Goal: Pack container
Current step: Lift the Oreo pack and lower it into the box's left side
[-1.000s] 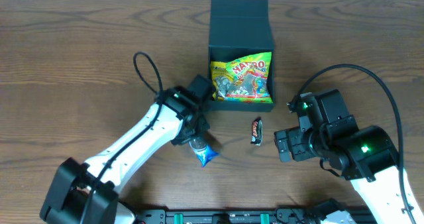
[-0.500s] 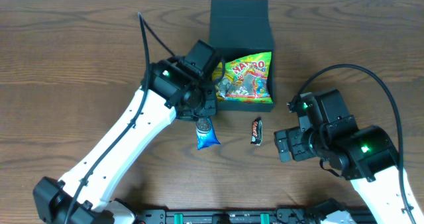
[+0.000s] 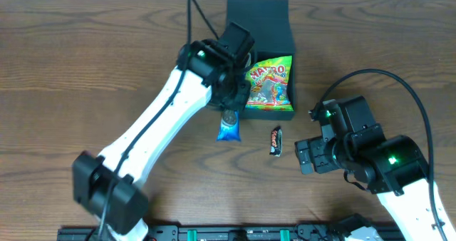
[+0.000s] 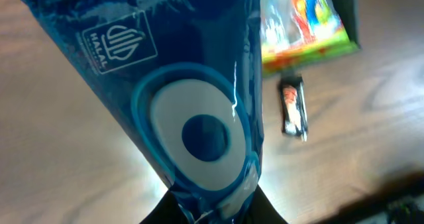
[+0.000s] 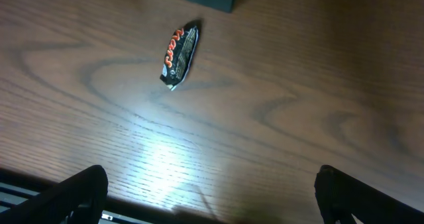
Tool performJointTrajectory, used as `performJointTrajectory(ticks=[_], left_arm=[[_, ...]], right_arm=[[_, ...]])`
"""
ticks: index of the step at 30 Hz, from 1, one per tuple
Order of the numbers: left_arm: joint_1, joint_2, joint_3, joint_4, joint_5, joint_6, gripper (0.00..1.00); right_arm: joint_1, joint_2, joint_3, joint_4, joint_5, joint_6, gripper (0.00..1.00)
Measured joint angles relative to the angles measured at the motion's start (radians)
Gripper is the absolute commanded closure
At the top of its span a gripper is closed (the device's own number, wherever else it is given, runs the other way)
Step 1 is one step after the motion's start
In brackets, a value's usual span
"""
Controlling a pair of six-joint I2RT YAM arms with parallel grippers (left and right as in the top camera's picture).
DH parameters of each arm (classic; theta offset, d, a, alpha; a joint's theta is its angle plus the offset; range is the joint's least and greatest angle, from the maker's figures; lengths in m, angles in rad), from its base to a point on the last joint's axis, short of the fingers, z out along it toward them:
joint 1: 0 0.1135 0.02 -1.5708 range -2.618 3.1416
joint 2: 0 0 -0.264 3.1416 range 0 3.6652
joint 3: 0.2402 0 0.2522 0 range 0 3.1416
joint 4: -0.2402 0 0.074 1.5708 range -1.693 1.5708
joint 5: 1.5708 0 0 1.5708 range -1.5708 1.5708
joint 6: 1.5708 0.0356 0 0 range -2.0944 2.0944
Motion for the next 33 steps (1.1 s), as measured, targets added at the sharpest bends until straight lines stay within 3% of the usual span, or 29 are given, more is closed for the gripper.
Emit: performJointTrajectory(ticks=[11,20,33], left_arm=[[0.065,0.185,0.001,0.198,0.001,0.010,0.95],[0.082,0.209,0.002,0.305,0.008,0.001,0.94],[0.082,0.209,0.002,0.319,-0.009,-0.021,0.95]], right_arm=[[0.000,0.000,0.000,0.000,0.000,0.000,0.01],[0.000,0.000,0.000,0.000,0.000,0.000,0.01],[0.000,0.000,0.000,0.001,0.000,0.000,0.01]])
